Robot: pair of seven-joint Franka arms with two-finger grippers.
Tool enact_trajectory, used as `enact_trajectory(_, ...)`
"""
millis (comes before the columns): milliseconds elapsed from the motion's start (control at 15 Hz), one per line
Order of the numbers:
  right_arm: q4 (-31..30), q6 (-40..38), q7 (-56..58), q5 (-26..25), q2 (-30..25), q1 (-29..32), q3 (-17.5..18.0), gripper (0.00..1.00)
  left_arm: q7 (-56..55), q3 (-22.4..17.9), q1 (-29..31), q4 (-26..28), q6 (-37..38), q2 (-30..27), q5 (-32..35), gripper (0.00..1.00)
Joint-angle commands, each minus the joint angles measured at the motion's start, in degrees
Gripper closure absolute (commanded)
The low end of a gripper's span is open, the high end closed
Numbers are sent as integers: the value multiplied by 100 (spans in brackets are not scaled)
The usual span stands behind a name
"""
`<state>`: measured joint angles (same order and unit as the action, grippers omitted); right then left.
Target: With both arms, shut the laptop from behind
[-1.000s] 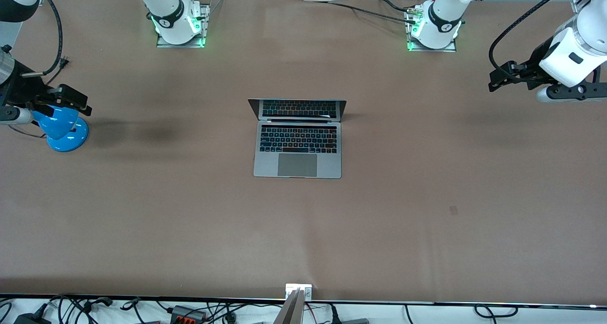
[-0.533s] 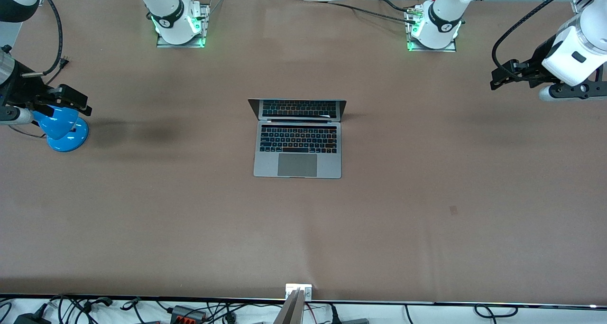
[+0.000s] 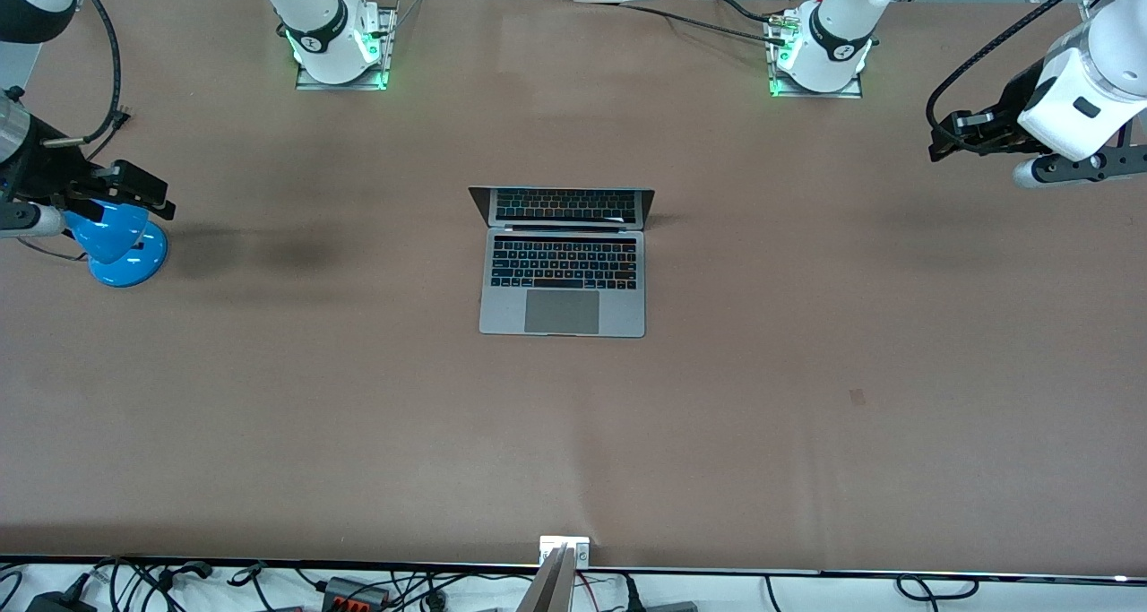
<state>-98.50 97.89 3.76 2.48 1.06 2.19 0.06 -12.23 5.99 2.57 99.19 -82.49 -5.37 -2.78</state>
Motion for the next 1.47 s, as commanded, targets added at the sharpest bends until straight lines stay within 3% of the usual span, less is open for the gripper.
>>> enact_trajectory(0,138,-261,2,15,88,18,47,0,79,16,-11,-286,409,89,50,98)
enact_trajectory(467,349,-270,55,59,667,0,47,0,-103,60,-20,-269,497,124,32,100)
enact_trajectory(533,366,-262,81,68,676,0,47,8,-200,60,-28,-269,488,141,23,100)
enact_trajectory(600,375,-288,63,68,677,-8,47,42,-210,69,-37,-269,497,185,23,100)
enact_trajectory(667,367,-349,55,77,668,-43,47,65,-218,86,-37,-260,514,212,14,100)
enact_trajectory(800,375,-586,72,68,668,-79,47,96,-210,95,-29,-207,523,247,-21,100)
enact_trajectory(867,367,-726,-6,77,659,-114,47,100,-149,95,-29,-207,523,282,-29,100)
enact_trajectory(1267,349,-1122,-33,86,606,-333,55,100,159,218,-142,-216,585,405,-293,100)
enact_trajectory(1400,288,-1359,-103,94,528,-491,55,100,282,227,-117,-172,594,501,-704,100)
